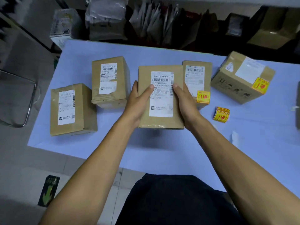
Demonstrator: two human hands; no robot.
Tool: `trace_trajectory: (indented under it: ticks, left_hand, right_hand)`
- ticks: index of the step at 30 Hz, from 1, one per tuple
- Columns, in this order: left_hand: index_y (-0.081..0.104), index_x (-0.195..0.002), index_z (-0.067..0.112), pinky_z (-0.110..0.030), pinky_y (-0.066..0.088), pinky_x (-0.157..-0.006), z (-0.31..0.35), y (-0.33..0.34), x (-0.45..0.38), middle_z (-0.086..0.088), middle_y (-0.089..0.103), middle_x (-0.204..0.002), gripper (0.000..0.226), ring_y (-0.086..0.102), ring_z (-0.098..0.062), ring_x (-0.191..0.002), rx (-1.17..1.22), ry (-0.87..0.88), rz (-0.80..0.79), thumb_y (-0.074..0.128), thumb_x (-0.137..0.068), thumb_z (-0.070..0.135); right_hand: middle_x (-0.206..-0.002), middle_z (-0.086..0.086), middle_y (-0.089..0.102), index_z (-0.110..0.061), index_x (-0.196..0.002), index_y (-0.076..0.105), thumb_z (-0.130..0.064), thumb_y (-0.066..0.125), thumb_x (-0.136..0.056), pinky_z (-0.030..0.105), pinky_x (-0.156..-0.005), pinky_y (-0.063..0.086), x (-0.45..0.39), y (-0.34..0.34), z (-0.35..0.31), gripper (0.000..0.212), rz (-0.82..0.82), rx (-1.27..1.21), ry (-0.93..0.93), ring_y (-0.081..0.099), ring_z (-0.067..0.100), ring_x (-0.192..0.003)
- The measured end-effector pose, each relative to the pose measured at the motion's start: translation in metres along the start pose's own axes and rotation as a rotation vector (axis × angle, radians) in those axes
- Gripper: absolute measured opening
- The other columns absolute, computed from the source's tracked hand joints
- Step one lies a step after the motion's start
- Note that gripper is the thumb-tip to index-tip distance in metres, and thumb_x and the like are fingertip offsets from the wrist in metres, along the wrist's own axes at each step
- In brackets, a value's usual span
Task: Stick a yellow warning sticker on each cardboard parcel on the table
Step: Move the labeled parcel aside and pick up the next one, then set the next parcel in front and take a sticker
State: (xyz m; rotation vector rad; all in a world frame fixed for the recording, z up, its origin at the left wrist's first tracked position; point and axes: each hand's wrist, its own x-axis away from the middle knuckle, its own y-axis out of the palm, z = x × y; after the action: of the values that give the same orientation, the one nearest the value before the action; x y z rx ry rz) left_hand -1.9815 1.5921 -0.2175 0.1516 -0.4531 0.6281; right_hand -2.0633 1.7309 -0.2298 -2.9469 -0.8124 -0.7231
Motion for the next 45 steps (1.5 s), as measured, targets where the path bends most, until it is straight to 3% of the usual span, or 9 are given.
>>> trace_trajectory:
  ticks: [7,12,15,22,27,31,34,37,45]
  left_hand:
    - [0.058,-0.122,0.033,-0.032,0.057,-0.084,-0.056,0.027,0.082,0.011,0.074,-0.114,0.032,0.072,-0.011,-0.102,-0.015,-0.037,0.009,0.065,-0.091,0.036]
    - [0.059,-0.115,0.038,-0.02,0.056,-0.074,-0.087,0.056,0.116,0.014,0.074,-0.111,0.024,0.072,-0.008,-0.1,-0.052,-0.052,0.014,0.064,-0.091,0.036]
    - [0.059,-0.111,0.039,-0.029,0.057,-0.08,-0.104,0.07,0.119,0.012,0.074,-0.109,0.021,0.072,-0.009,-0.098,-0.093,-0.098,0.003,0.063,-0.091,0.038]
    - [0.053,-0.133,0.026,-0.044,0.053,-0.099,-0.118,0.09,0.097,0.005,0.07,-0.122,0.043,0.07,-0.014,-0.105,-0.211,-0.141,-0.004,0.061,-0.094,0.042]
    - [0.045,-0.144,0.027,-0.046,0.047,-0.107,-0.118,0.101,0.078,0.001,0.063,-0.134,0.054,0.063,-0.018,-0.119,-0.302,-0.155,-0.023,0.057,-0.096,0.047]
    - [0.01,-0.159,0.025,-0.046,0.011,-0.123,-0.114,0.105,0.077,-0.005,0.011,-0.167,0.076,0.011,-0.025,-0.153,-0.943,0.211,0.078,0.049,-0.098,0.049]
    - [0.014,-0.159,0.026,-0.054,-0.001,-0.121,-0.108,0.116,0.074,-0.005,0.0,-0.168,0.073,-0.004,-0.027,-0.154,-1.366,0.548,-0.178,0.037,-0.098,0.059]
    - [0.012,-0.158,0.031,-0.055,-0.005,-0.121,-0.112,0.127,0.065,-0.002,-0.005,-0.168,0.072,-0.008,-0.023,-0.154,-1.486,0.546,-0.311,0.027,-0.097,0.066]
    - [0.012,-0.158,0.034,-0.052,-0.008,-0.12,-0.12,0.124,0.061,0.0,-0.003,-0.168,0.072,-0.008,-0.021,-0.154,-1.481,0.584,-0.257,0.023,-0.095,0.068]
  right_hand:
    - [-0.13,-0.01,0.067,-0.03,-0.141,0.047,-0.039,0.052,-0.098,0.044,-0.107,0.046,0.08,-0.043,0.05,0.044,-0.03,-0.005,0.031,0.064,0.011,-0.118]
    - [-0.139,-0.009,0.06,-0.032,-0.151,0.034,-0.054,0.056,-0.088,0.044,-0.108,0.045,0.108,-0.08,0.076,0.07,-0.016,0.045,0.121,0.062,0.012,-0.121]
    - [-0.149,-0.008,0.051,-0.032,-0.156,0.023,-0.062,0.054,-0.085,0.044,-0.112,0.041,0.114,-0.099,0.093,0.083,-0.001,0.1,0.21,0.055,0.014,-0.129]
    - [-0.156,-0.005,0.042,-0.027,-0.157,0.02,-0.063,0.04,-0.096,0.045,-0.116,0.035,0.099,-0.121,0.103,0.074,0.015,0.298,0.25,0.045,0.021,-0.139]
    - [-0.146,-0.005,0.052,-0.023,-0.151,0.037,-0.055,0.041,-0.1,0.032,-0.104,0.039,0.089,-0.138,0.092,0.061,0.068,0.367,0.187,0.052,0.013,-0.124]
    - [-0.104,0.005,0.069,-0.019,-0.101,0.067,-0.03,0.042,-0.104,0.027,-0.078,0.038,0.083,-0.16,0.093,0.028,0.411,0.548,-0.008,0.06,0.02,-0.093]
    - [-0.119,0.012,0.067,-0.011,-0.121,0.068,-0.018,0.05,-0.099,0.029,-0.084,0.042,0.068,-0.175,0.098,0.029,0.523,0.736,-0.025,0.062,0.027,-0.106]
    - [-0.128,0.015,0.061,-0.008,-0.127,0.065,-0.012,0.053,-0.097,0.033,-0.094,0.042,0.051,-0.181,0.102,0.033,0.482,0.893,-0.079,0.055,0.032,-0.117]
    - [-0.129,0.019,0.053,-0.003,-0.122,0.058,-0.025,0.066,-0.091,0.046,-0.087,0.045,0.019,-0.175,0.113,0.039,0.454,1.123,-0.135,0.048,0.04,-0.117]
